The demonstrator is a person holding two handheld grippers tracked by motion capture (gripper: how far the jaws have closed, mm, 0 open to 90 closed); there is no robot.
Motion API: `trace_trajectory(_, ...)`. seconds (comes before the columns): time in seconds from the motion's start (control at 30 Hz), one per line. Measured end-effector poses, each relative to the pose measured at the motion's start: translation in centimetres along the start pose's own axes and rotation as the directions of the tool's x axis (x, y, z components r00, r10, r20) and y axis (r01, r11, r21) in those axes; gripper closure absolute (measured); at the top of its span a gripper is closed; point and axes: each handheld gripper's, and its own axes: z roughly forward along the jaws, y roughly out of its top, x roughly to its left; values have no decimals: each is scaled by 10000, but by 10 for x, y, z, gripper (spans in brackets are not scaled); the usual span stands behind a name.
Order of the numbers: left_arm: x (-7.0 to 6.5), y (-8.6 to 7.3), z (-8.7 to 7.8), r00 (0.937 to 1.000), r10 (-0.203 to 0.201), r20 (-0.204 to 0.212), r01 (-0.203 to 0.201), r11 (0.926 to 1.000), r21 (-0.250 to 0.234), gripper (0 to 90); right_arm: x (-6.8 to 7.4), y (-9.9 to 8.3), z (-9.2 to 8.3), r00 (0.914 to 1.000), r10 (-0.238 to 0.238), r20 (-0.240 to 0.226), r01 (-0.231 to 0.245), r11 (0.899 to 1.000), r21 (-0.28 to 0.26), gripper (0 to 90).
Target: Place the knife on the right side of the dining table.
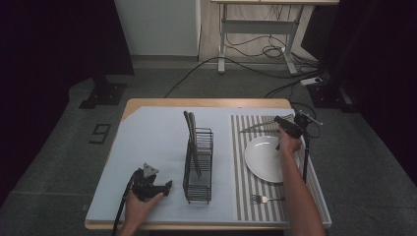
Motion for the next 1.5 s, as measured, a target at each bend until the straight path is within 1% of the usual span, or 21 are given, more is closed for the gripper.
trace_trajectory(0.27, 0, 0, 0, 10000, 1, 0, -1, 10000, 1, 130, -3, -1, 1, 9998, 122, 186, -125, 9998, 160, 687)
trace_trajectory(0.33, 0, 0, 0, 10000, -1, 2, 1, 10000, 1, 129, -5, -2, 2, 9992, 290, 273, -297, 9992, 273, 682)
trace_trajectory(0.5, 0, 0, 0, 10000, -2, 2, 2, 10000, 1, 130, -6, -3, 4, 9986, 399, 360, -412, 9985, 361, 678)
trace_trajectory(0.7, 0, 0, 0, 10000, -1, 1, 1, 10000, 3, 130, -9, -4, 5, 9967, 524, 627, -556, 9971, 513, 663)
trace_trajectory(0.87, 0, 0, 0, 10000, -1, 0, 1, 10000, 2, 130, -11, -4, 6, 9949, 688, 736, -733, 9955, 593, 655)
trace_trajectory(1.23, 0, 0, 0, 10000, 1, -1, -1, 10000, 4, 130, -13, -6, 7, 9927, 700, 986, -773, 9944, 716, 637)
trace_trajectory(1.27, 0, 0, 0, 10000, 0, -2, 0, 10000, 2, 130, -13, -6, 7, 9922, 654, 1063, -736, 9945, 750, 631)
trace_trajectory(1.5, 0, 0, 0, 10000, 2, -1, -2, 10000, 5, 130, -13, -6, 7, 9908, 692, 1167, -789, 9936, 805, 627)
